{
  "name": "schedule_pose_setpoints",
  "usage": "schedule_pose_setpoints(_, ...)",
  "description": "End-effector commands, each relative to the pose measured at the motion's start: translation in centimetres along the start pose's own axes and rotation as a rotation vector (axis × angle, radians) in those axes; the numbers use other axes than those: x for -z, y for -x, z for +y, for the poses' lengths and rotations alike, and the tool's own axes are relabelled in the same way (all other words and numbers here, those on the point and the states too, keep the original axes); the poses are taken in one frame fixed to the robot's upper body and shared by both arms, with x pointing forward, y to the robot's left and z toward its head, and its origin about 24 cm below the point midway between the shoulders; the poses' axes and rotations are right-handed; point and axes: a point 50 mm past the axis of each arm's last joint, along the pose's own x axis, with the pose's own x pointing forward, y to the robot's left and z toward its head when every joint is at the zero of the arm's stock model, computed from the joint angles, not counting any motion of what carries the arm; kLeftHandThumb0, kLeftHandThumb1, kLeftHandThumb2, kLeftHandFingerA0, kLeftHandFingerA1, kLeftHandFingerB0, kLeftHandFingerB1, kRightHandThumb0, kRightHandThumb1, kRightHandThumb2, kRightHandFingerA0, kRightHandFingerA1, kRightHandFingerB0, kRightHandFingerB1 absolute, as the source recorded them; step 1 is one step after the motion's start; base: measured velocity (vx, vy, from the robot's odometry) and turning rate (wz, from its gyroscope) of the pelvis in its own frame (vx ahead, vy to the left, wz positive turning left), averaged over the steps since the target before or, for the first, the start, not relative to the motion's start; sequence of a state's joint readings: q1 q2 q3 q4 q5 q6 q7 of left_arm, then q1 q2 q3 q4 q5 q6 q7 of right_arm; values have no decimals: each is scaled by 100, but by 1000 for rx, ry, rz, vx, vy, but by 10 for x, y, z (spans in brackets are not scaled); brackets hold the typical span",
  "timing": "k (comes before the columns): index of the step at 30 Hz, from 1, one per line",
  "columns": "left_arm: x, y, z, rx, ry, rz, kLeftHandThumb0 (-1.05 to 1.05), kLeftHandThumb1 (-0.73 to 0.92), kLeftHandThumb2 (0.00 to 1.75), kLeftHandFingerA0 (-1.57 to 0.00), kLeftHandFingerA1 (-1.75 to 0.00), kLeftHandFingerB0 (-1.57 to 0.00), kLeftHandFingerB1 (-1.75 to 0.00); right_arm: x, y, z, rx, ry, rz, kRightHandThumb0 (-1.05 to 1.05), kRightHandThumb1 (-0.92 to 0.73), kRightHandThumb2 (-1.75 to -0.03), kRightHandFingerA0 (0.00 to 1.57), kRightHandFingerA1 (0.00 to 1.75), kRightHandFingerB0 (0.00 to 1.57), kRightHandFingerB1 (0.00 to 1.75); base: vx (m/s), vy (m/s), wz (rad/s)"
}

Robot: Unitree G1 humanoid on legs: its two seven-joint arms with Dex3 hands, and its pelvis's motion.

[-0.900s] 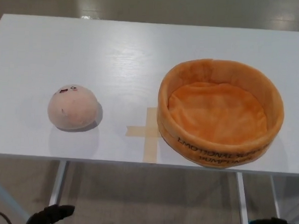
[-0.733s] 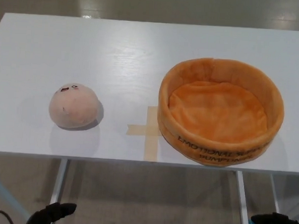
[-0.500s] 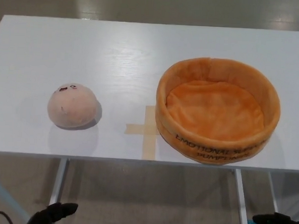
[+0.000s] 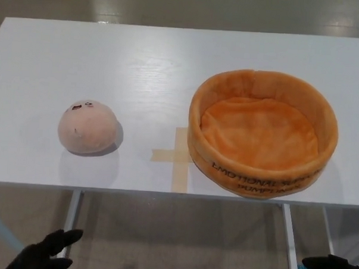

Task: Use the left hand to pick up the pink round toy on the left and place it inside the orange plate on the desk.

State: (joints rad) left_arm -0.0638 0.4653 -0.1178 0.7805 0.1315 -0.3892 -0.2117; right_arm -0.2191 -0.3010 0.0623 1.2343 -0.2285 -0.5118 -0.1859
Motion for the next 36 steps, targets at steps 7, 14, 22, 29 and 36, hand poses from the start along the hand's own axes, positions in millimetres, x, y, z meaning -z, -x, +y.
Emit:
schedule_pose_setpoints(7, -81, 63, 12, 501, -39, -404, -25, 53, 56, -63, -46, -57, -42, 0, 0, -6, 14, 26, -16, -12, -64, -58, 57, 51, 64, 48, 0, 0, 0)
schedule_pose_setpoints(14, -107, 76, 14, 572, -63, -542, -29, 51, 55, -78, -49, -66, -45, -4, -4, -8, 21, 18, -23, -12, -64, -58, 59, 53, 64, 48, 0, 0, 0)
schedule_pose_setpoints(22, -154, 106, 22, 669, -132, -784, -35, 54, 56, -75, -53, -60, -47, -7, -6, -11, 25, 6, -28, -12, -64, -58, 57, 52, 65, 48, 0, 0, 0)
schedule_pose_setpoints(29, -196, 136, 46, 486, -90, -1025, -38, 49, 54, -57, -48, -47, -41, -6, -5, -11, 28, 21, -27, -13, -64, -58, 58, 51, 65, 48, 0, 0, 0)
schedule_pose_setpoints(36, -220, 129, 73, 157, -115, -1146, -41, 43, 62, -23, -41, -25, -37, -6, -5, -11, 28, 25, -31, -12, -64, -58, 58, 51, 65, 48, 0, 0, 0)
